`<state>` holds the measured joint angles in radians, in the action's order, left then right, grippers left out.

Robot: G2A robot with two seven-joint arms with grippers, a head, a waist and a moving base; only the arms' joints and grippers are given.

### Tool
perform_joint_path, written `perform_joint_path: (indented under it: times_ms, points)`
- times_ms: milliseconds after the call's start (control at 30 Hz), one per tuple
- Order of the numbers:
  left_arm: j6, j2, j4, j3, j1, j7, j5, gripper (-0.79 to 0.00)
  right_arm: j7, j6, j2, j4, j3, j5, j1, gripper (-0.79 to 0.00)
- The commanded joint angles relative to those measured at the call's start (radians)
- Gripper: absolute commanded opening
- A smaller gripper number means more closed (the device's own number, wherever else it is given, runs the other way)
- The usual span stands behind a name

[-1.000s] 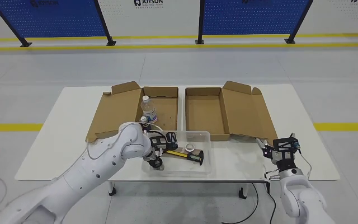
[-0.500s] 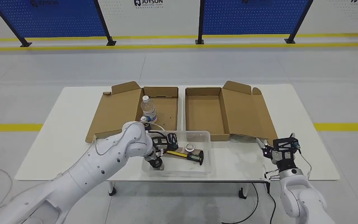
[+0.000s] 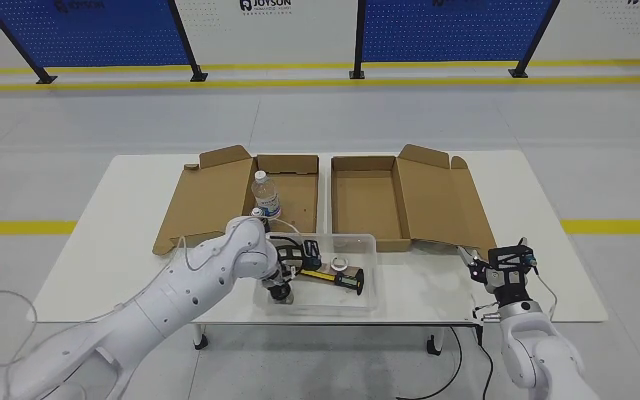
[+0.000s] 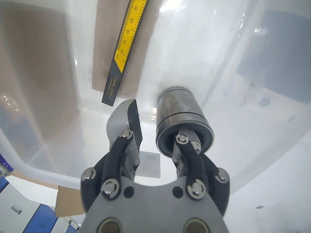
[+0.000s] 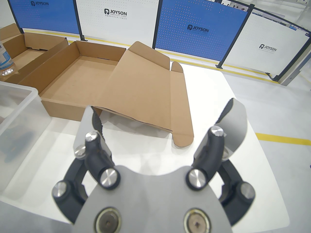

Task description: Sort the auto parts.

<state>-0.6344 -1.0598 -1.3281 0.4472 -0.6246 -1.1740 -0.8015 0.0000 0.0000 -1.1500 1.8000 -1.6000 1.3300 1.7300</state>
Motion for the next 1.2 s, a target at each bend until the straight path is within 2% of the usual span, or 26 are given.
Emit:
perform_joint_path:
  times_ms: [0, 100, 300, 467, 767, 1000, 1167]
  points:
    - [-0.002, -0.004, 0.012, -0.003, 0.001, 0.003, 0.002, -0.65, 0.0, 0.0, 0.0, 0.0, 0.0, 0.0, 0.0, 0.0]
    - [-0.002, -0.01, 0.028, -0.004, 0.003, 0.011, 0.009, -0.785, 0.0, 0.0, 0.0, 0.0, 0.0, 0.0, 0.0, 0.0]
    - [0.003, -0.013, 0.039, 0.008, 0.005, 0.026, 0.015, -0.785, 0.0, 0.0, 0.0, 0.0, 0.0, 0.0, 0.0, 0.0]
    - [0.015, -0.004, 0.008, 0.041, 0.003, 0.043, 0.018, -0.785, 0.0, 0.0, 0.0, 0.0, 0.0, 0.0, 0.0, 0.0]
    - [0.049, 0.047, -0.153, 0.181, -0.052, 0.106, 0.091, -0.785, 0.0, 0.0, 0.0, 0.0, 0.0, 0.0, 0.0, 0.0]
    - [-0.003, 0.097, -0.31, 0.307, -0.129, 0.119, 0.2, -0.785, 0.0, 0.0, 0.0, 0.0, 0.0, 0.0, 0.0, 0.0]
    - [-0.031, 0.122, -0.353, 0.364, -0.169, 0.101, 0.22, -0.785, 0.0, 0.0, 0.0, 0.0, 0.0, 0.0, 0.0, 0.0]
